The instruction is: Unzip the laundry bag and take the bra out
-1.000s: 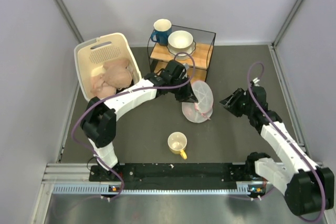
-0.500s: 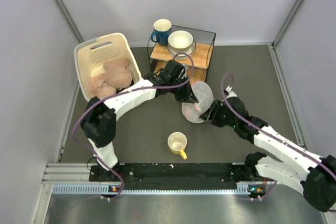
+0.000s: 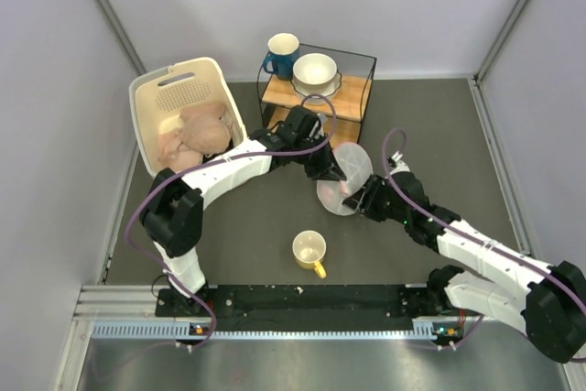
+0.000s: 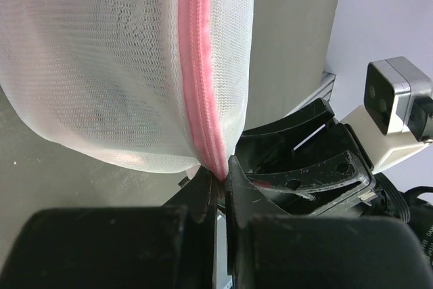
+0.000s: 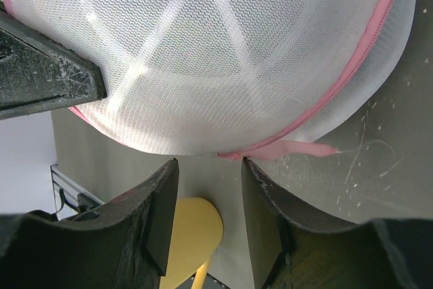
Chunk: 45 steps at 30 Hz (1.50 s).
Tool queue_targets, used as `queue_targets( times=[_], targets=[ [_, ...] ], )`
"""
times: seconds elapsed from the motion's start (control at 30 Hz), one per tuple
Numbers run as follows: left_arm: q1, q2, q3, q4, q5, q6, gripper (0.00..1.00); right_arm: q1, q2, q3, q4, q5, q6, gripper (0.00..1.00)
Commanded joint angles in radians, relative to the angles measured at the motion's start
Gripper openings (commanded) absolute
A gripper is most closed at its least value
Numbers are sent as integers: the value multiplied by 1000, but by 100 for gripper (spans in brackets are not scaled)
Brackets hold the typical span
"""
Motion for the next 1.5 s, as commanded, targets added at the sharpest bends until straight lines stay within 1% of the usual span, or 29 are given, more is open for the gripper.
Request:
queue_targets(
  times=[0.0, 0.17, 0.27, 0.43, 0.6, 0.8, 0.83, 0.9, 0.93, 1.03, 1.17, 1.23, 1.27, 1.33, 1.4, 1.43, 1.47],
  targets=[
    [10, -45, -8, 49, 31, -17, 0, 17, -15, -19, 53, 8, 13, 43],
    [11, -54, -8, 55, 43, -22, 0, 18, 8, -60, 169, -3, 25, 44],
    [13, -56, -11, 60, 47, -25, 0, 18, 14, -59, 197, 11, 7, 44],
    [13, -57, -17, 68, 52, -26, 0, 18, 31, -30, 202, 20, -21, 43],
    [14, -59, -23, 68, 49, -26, 0, 18, -6, -31, 189, 32, -21, 40],
    [17, -62, -26, 77, 51, -26, 0, 18, -35, -40, 140, 86, -21, 31],
    [17, -62, -26, 77, 54, -26, 0, 18, -35, -42, 136, 87, -22, 27],
    [19, -60, -26, 78, 54, -26, 0, 18, -35, -48, 134, 90, -15, 22],
    [21, -60, -26, 78, 54, -28, 0, 18, -33, -49, 134, 93, -12, 14],
    [21, -63, -28, 78, 54, -26, 0, 17, -32, -50, 122, 109, -9, 0],
    [37, -65, -30, 82, 67, -19, 0, 17, -42, -50, 71, 136, -21, 0],
    [45, -63, -25, 66, 80, 10, 0, 15, -59, -45, 23, 164, -50, 0],
    [56, -65, -20, 62, 90, 23, 0, 9, -72, -43, -7, 193, -96, 0],
    [63, -63, -13, 42, 98, 70, 0, -37, -124, -40, -94, 213, -137, 0],
    [73, -56, -2, 19, 107, 122, 0, -81, -179, -59, -126, 184, -200, 0],
    [73, -50, 6, 5, 107, 136, 0, -127, -193, -62, -133, 172, -216, 0],
    [73, -42, 24, -19, 107, 150, 0, -141, -202, -66, -137, 135, -249, 0]
  ],
)
